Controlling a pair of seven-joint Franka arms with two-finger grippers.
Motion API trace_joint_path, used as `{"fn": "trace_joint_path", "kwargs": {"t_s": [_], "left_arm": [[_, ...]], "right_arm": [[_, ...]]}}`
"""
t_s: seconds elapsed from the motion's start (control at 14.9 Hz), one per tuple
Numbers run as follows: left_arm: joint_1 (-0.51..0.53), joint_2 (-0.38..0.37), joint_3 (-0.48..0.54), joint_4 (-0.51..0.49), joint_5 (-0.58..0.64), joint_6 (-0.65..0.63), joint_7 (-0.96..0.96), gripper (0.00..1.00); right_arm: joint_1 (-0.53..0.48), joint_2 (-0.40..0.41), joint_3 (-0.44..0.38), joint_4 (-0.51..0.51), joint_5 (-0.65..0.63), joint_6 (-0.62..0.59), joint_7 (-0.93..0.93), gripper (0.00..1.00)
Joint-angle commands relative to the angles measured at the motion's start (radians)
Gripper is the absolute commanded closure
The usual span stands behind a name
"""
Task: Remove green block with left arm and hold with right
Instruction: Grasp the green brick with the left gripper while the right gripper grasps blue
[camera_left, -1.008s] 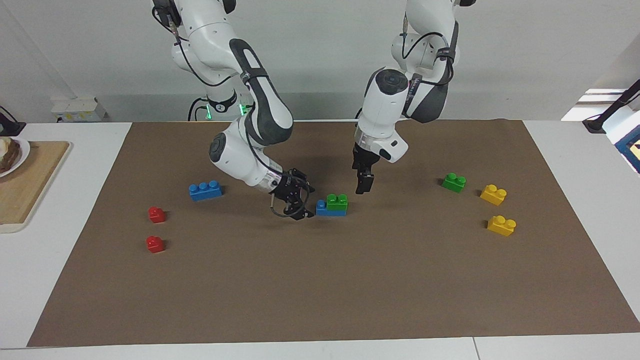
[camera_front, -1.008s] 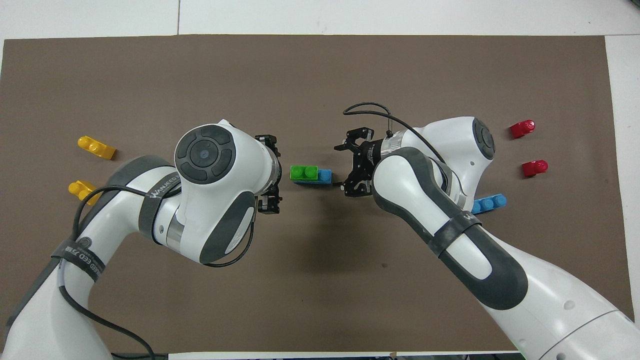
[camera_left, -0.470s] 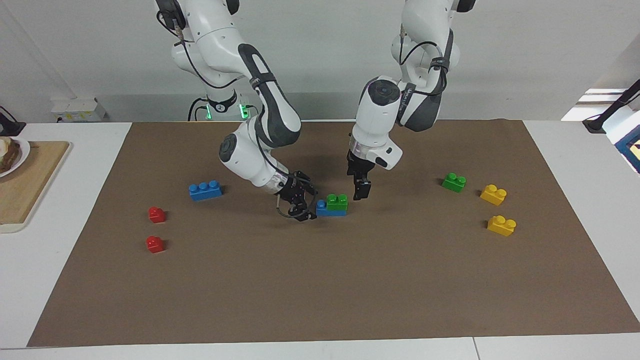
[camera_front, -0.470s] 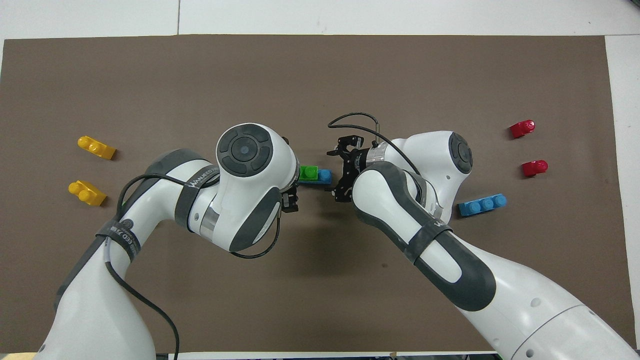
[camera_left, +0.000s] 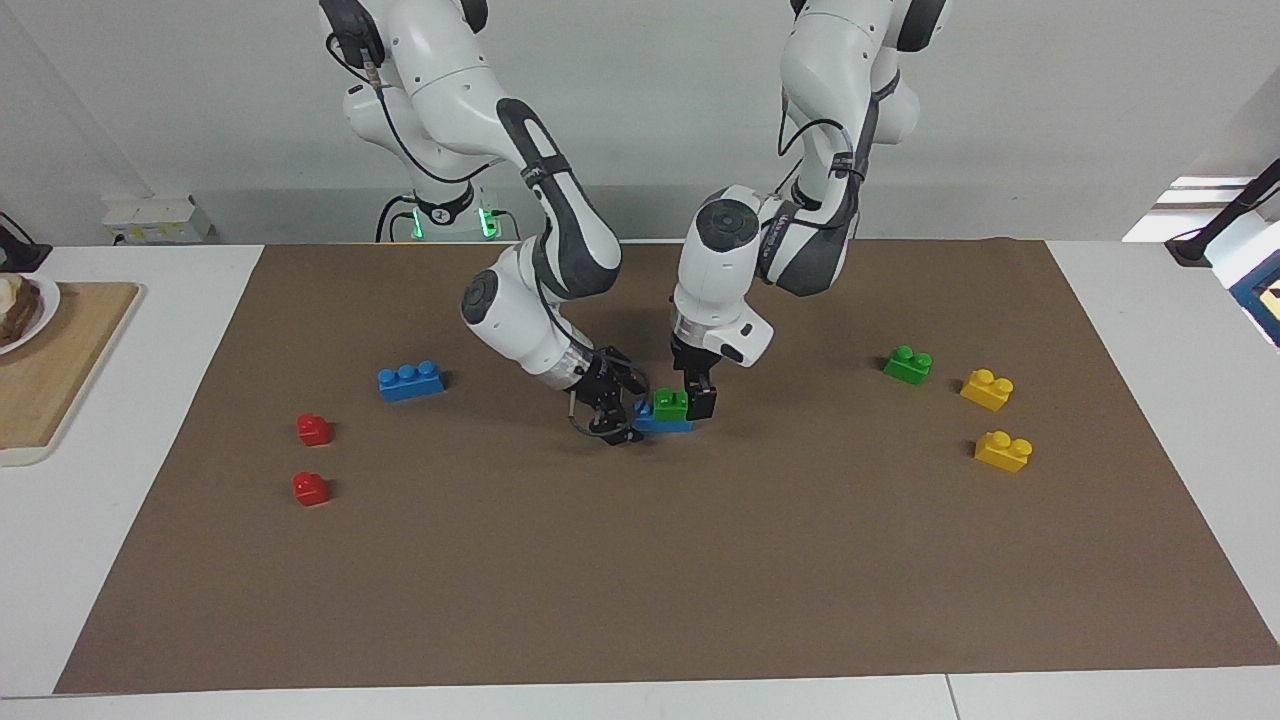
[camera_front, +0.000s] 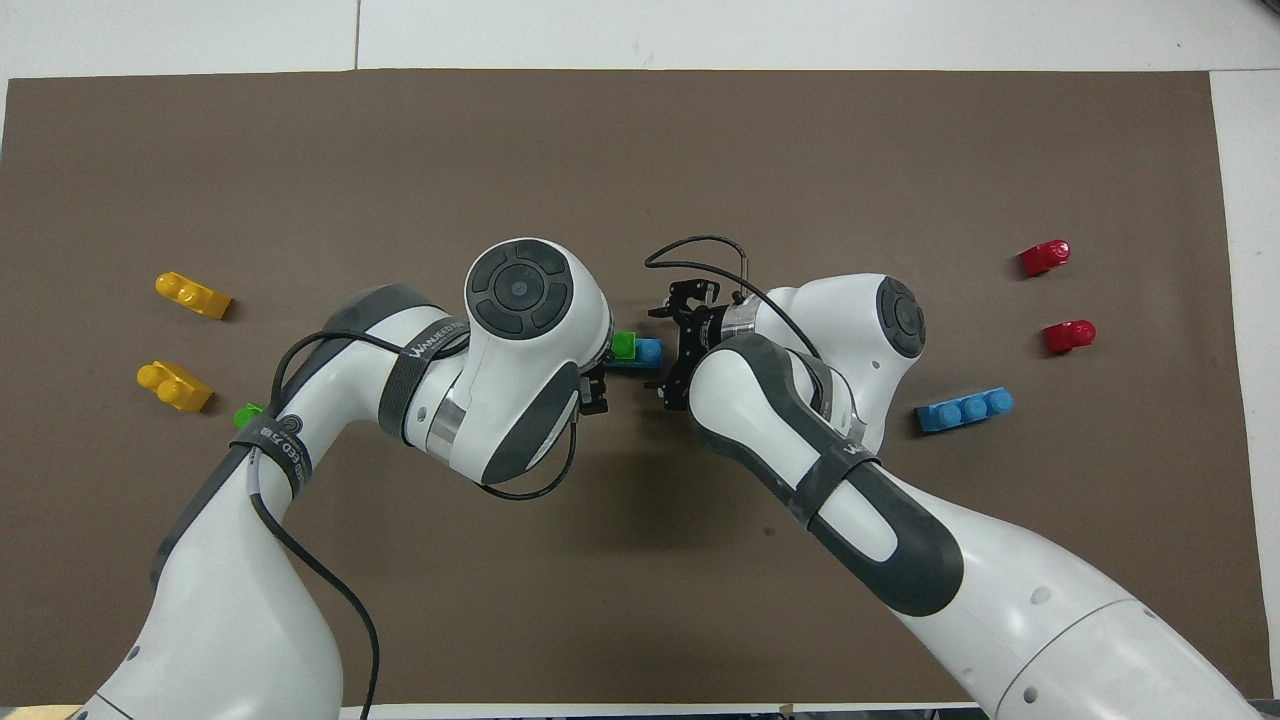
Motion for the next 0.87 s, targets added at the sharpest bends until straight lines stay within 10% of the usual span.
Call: {"fn": "trace_joint_path", "kwargs": {"t_s": [0.0, 0.81], "left_arm": [[-0.015, 0.016, 0.012, 0.01, 0.021, 0.019, -0.055, 0.0], [-0.022, 0.039, 0.012, 0.002, 0.022, 0.05, -0.075, 0.0]], "right_arm": [[0.004, 0.009, 0.002, -0.007, 0.059, 0.042, -0.059, 0.05], [0.035, 0.012, 0.002, -0.017, 0.108, 0.108, -0.064, 0.12]]}}
